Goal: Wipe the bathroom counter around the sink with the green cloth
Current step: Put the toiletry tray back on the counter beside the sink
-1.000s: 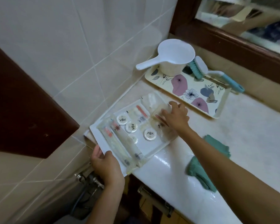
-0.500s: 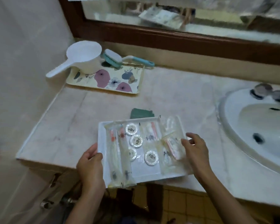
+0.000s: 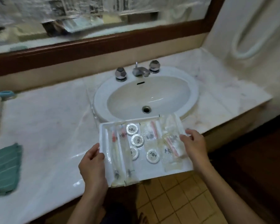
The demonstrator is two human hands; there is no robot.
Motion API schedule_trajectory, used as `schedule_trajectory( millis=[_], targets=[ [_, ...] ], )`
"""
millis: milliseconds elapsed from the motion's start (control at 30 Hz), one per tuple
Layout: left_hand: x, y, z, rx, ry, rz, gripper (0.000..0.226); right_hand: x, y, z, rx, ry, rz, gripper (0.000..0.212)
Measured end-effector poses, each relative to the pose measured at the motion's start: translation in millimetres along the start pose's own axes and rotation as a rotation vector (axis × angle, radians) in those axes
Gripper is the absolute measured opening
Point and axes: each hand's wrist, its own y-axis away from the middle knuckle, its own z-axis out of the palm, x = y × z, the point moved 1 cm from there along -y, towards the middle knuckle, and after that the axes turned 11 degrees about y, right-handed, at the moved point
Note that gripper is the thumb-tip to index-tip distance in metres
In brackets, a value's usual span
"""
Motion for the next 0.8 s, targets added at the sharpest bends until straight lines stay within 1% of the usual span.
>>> schedule_trajectory(
  millis=[167,367,467,567,700,800],
  targets=[
    [-17,27,98,-0.143,-0.070,0.020,0.043,28,-57,-65,0.115,-0.057,0.098,0.035],
    [-35,30,203,-0.221,-0.071,0.051,0.042,41,-137,-115,0.200,-0.100,0.148,0.037],
    [-44,22,254,-0.226,-0.058,0.023,0.043,35,-188,-132,0.202,-0.093,0.153,0.037],
    [-52,10,302,-0.211,-0.065,-0.016,0.047,22,-241,-147,0.206,-0.033,0.148,0.038],
    [-53,5,366,-0.187,-0.070,-0.004,0.048,-2,-309,-162,0.200,0.048,0.126,0.041],
    [-49,1,407,-0.159,-0.077,0.049,0.045,-19,-361,-163,0.179,0.083,0.111,0.042]
  ],
)
